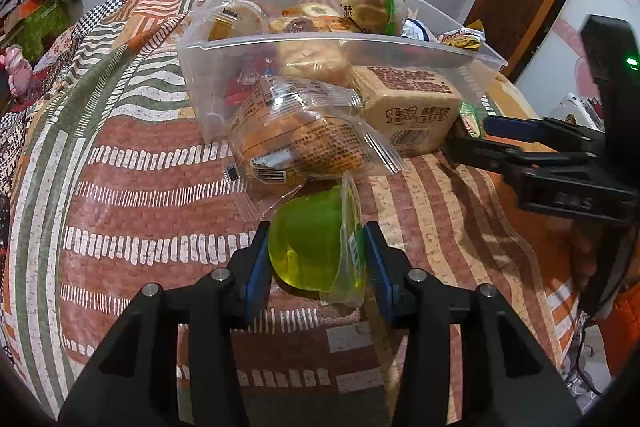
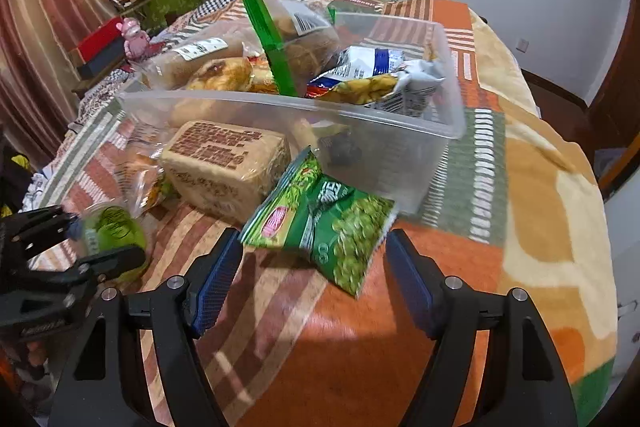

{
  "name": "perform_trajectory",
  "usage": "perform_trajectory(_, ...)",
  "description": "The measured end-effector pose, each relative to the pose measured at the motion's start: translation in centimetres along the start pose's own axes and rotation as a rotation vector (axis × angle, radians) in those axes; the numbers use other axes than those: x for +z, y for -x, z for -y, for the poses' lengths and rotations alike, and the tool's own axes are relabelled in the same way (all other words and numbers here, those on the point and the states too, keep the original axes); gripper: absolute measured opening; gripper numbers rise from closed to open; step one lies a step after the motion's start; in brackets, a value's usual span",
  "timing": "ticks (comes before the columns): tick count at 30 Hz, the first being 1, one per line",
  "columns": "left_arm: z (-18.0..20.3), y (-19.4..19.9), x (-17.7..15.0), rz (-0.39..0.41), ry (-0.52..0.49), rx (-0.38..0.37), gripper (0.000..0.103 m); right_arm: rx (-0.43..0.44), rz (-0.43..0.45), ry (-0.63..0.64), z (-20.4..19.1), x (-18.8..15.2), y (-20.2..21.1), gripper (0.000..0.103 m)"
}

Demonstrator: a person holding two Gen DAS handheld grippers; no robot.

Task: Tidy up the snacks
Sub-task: 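Grasp the green jelly cup with left tool while right tool grasps the green pea bag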

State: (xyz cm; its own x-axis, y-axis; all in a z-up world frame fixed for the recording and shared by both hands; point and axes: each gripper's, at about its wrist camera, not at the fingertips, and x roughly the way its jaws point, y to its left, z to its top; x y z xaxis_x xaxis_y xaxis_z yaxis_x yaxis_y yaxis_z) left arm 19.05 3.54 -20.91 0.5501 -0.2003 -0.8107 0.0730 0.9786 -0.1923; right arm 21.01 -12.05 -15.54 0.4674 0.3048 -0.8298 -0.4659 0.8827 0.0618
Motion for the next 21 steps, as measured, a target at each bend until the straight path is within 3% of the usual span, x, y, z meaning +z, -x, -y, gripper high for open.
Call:
perform_trajectory(1, 0.0, 0.0, -0.1, 0.003, 0.002, -0.003, 0.044, -0.005, -0.011, -0.003, 0.0, 0.1, -0.4, 0.068)
perform_trajectory(3, -0.1, 0.1, -0.1, 0.006, 0.004, -0.004, 0.044, 0.003, -0.023, -0.013, 0.3, 0.0, -0.6, 0.050)
perform_trajectory(5, -0.1, 0.3, -0.2, 0.010, 0.004, -0.004, 0.044, 0.027, -0.026, -0.021, 0.5, -0.1, -0.6, 0.042)
perform_trajectory(6, -0.1, 0.4, -0.3, 0.011, 0.005, -0.004, 0.043, 0.018, -0.019, -0.024, 0.5, -0.2, -0.3, 0.031)
perform_trajectory(8, -0.1, 0.8, -0.5, 0.011, 0.012, -0.007, 0.042, 0.011, 0.001, -0.031, 0.7, -0.5, 0.3, 0.024)
perform_trajectory(21, -0.1, 5.2, 0.7, 0.097, 0.020, 0.011, 0.040, 0.001, 0.111, 0.006, 0.4, -1.3, 5.5, 0.023)
